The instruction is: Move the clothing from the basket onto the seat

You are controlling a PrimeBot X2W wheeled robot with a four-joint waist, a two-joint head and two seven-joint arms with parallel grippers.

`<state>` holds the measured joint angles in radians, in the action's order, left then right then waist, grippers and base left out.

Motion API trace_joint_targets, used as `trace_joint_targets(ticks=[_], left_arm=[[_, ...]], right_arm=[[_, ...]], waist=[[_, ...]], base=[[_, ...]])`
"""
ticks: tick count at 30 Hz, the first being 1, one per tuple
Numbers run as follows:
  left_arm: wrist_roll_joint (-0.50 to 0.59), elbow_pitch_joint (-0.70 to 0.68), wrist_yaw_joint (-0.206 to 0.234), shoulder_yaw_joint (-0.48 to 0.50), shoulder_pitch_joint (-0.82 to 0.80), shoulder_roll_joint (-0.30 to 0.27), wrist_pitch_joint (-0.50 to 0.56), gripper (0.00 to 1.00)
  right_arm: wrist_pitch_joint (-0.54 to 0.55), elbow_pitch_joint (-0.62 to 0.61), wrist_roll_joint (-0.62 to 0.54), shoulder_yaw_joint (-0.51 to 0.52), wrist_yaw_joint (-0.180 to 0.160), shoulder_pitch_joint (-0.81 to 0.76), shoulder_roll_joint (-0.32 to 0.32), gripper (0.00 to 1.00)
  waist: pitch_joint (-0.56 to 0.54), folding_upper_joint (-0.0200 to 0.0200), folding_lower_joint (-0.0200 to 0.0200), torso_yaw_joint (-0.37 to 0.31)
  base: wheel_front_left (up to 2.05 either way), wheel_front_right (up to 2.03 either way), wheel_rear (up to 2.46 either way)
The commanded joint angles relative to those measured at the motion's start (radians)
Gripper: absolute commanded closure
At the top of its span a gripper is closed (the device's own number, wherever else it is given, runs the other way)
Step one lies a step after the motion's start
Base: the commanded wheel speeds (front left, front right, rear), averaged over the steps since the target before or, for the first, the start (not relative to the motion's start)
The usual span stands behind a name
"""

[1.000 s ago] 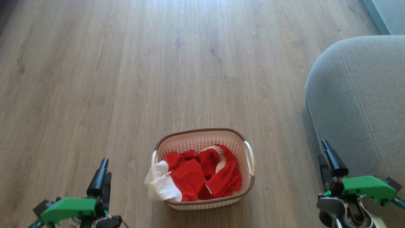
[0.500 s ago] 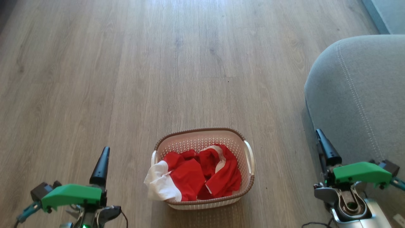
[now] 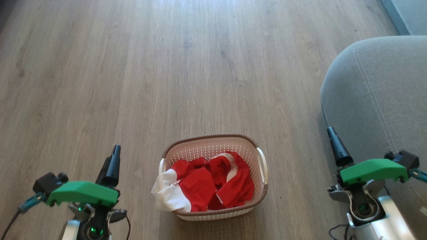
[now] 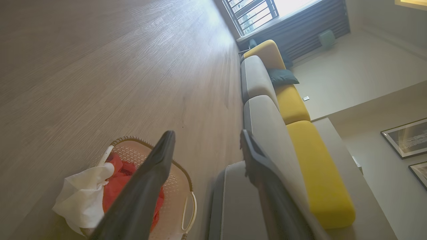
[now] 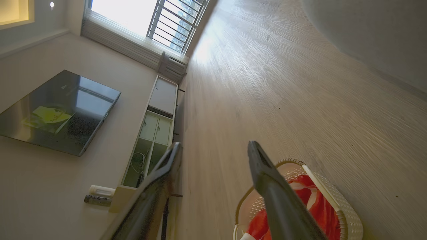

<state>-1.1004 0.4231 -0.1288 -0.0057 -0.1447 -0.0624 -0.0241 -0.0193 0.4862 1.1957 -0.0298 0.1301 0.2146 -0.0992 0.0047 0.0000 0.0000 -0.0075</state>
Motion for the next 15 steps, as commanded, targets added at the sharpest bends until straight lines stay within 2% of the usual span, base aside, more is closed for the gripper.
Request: trace_joint_targets(ticks=[1, 15], left_arm=[[0.032, -0.027, -0.001, 0.005, -0.066, -0.021, -0.010, 0.00], [0.280, -0.001, 0.021, -0.031, -0.112, -0.038, -0.051, 0.00]], right_arm=[[-0.013, -0.026, -0.027, -0.015, 0.000, 0.070, -0.018, 0.00], [-0.054, 0.022, -0.245, -0.078, 0.000, 0.130, -0.041, 0.00]], waist=[[0.000, 0.0000, 0.0000, 0.000], [-0.004, 0.0000, 0.0000, -0.002]], base=[[0.00, 0.00, 0.00], [0.00, 0.00, 0.00]])
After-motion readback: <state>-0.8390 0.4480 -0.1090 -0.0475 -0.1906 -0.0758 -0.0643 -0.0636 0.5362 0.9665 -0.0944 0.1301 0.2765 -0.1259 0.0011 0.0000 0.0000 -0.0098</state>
